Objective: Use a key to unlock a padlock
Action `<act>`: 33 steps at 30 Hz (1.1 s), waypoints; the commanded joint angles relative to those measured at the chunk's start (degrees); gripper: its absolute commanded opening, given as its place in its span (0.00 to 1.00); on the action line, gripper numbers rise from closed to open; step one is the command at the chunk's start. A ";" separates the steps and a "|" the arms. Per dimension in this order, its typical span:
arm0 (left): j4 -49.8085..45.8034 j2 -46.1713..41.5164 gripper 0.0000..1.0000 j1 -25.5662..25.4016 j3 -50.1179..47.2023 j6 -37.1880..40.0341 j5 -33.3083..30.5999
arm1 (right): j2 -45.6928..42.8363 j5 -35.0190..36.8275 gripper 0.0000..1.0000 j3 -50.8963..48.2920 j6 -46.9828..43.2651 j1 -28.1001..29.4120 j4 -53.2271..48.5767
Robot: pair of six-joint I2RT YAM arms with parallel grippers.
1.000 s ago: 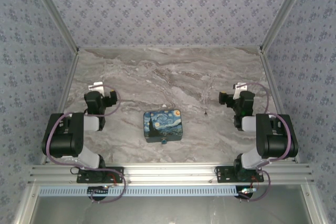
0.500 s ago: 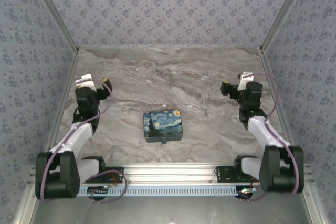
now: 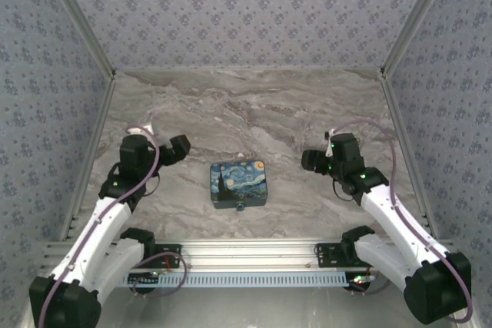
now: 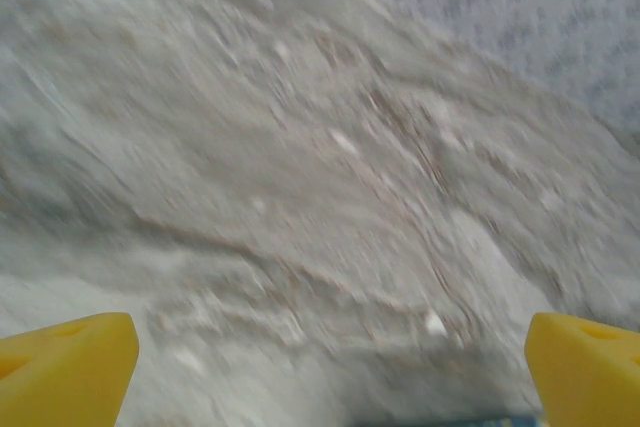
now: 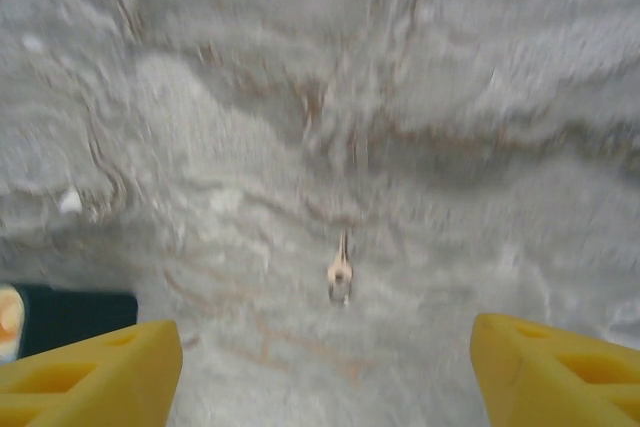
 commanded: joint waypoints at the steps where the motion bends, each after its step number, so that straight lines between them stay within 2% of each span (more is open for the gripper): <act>1: -6.29 1.30 0.99 -6.77 2.07 -5.94 1.73 | 3.23 0.08 0.72 -1.21 6.55 1.73 -4.59; 6: -2.97 7.25 0.99 -16.87 3.01 -9.98 -0.44 | 9.28 -1.81 0.68 -1.07 8.64 1.69 0.35; 10: -2.19 11.34 0.99 -21.87 4.54 -10.04 -3.91 | 14.23 -4.18 0.57 -0.57 8.94 -0.47 3.79; 17: -4.19 13.08 0.99 -23.31 6.83 -9.01 -7.33 | 21.92 -8.95 0.41 1.01 8.90 -5.31 7.13; 24: -4.46 11.74 0.99 -23.40 7.31 -8.54 -9.38 | 28.51 -11.57 0.35 4.11 8.13 -5.41 8.82; 33: -4.65 11.52 0.99 -23.40 6.88 -9.29 -9.43 | 34.02 -10.01 0.29 7.51 7.87 -3.68 8.19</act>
